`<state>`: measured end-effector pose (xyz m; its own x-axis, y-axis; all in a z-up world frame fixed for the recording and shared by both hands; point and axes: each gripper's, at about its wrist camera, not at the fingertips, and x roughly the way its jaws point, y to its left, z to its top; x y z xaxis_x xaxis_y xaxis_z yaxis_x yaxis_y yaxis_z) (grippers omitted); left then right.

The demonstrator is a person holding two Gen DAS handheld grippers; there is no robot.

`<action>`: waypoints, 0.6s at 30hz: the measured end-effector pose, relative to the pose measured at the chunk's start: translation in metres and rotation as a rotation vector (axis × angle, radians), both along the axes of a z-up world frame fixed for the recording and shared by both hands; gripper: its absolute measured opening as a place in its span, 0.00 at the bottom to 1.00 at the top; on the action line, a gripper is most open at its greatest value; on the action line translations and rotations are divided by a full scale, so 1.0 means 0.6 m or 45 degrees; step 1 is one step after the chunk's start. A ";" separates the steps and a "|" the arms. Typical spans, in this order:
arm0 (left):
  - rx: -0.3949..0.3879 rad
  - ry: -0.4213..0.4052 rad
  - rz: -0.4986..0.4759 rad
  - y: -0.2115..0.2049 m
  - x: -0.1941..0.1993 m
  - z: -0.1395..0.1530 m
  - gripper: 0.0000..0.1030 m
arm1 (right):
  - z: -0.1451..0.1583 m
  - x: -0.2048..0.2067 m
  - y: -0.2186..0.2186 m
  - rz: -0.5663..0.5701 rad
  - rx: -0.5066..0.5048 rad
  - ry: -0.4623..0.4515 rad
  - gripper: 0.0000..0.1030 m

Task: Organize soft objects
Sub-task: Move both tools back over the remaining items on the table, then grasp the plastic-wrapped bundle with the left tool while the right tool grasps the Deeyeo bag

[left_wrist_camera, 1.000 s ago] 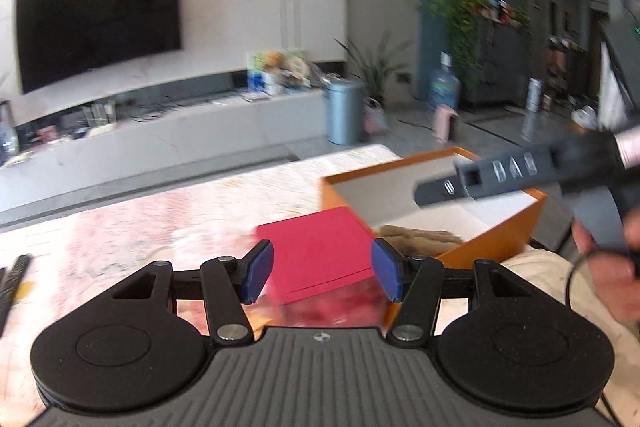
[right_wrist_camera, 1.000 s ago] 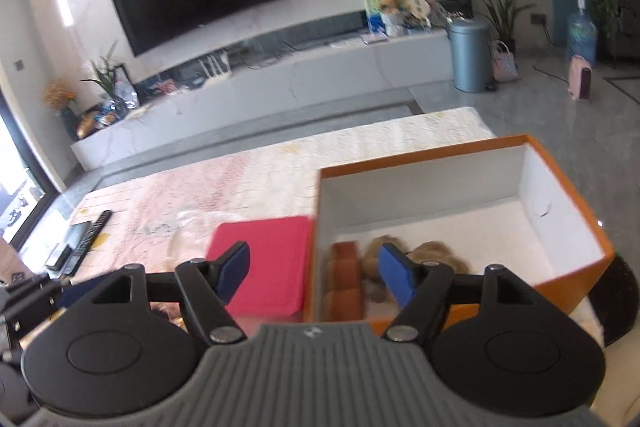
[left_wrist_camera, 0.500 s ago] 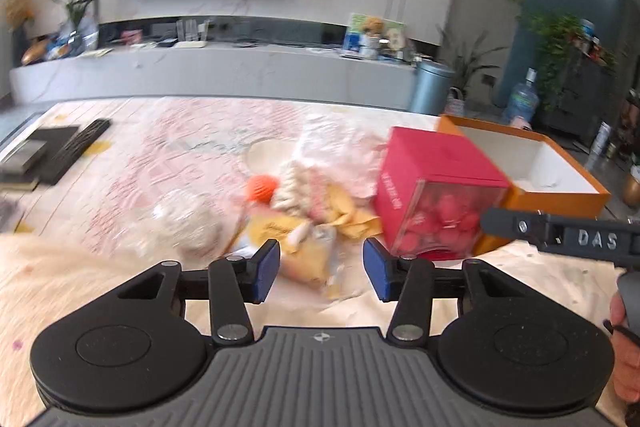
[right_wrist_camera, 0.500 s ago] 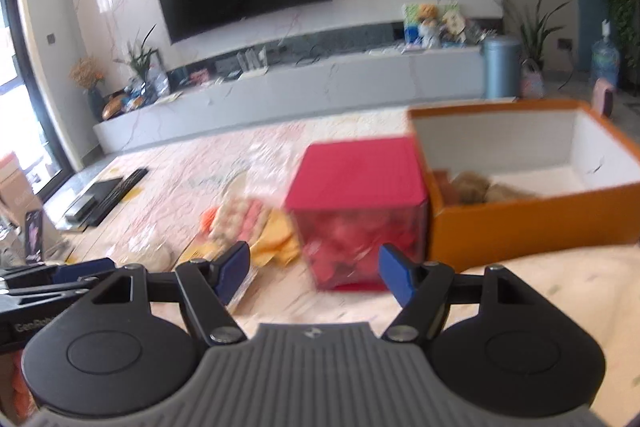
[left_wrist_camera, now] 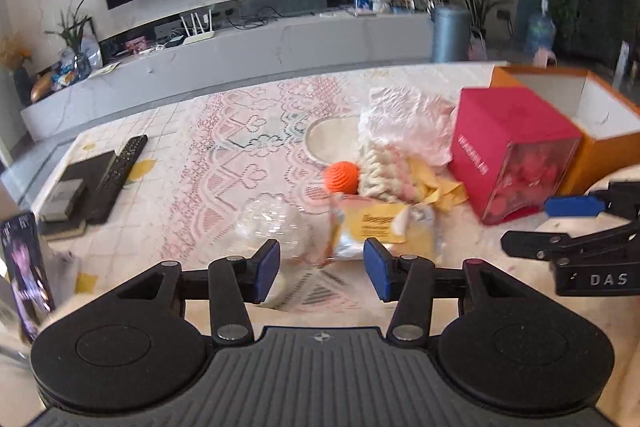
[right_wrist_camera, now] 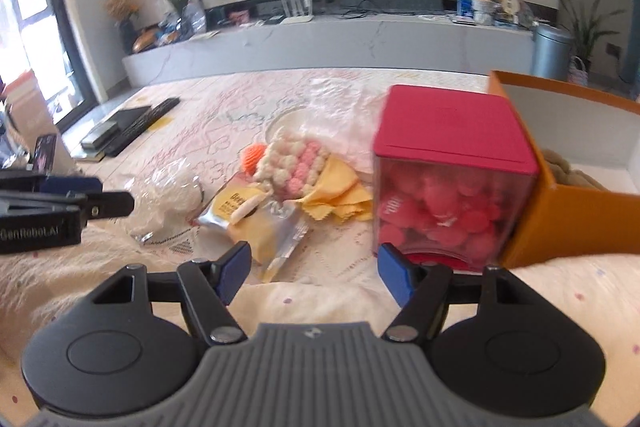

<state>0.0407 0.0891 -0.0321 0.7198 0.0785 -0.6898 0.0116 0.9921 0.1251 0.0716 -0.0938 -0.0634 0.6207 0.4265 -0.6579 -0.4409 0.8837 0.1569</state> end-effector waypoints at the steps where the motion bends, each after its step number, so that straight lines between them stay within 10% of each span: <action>1: 0.048 0.016 -0.007 0.010 0.007 0.000 0.59 | -0.003 0.002 0.011 0.020 -0.014 -0.006 0.67; 18: 0.166 0.479 -0.127 0.061 0.168 -0.123 0.63 | -0.068 0.079 0.101 0.190 -0.101 0.052 0.68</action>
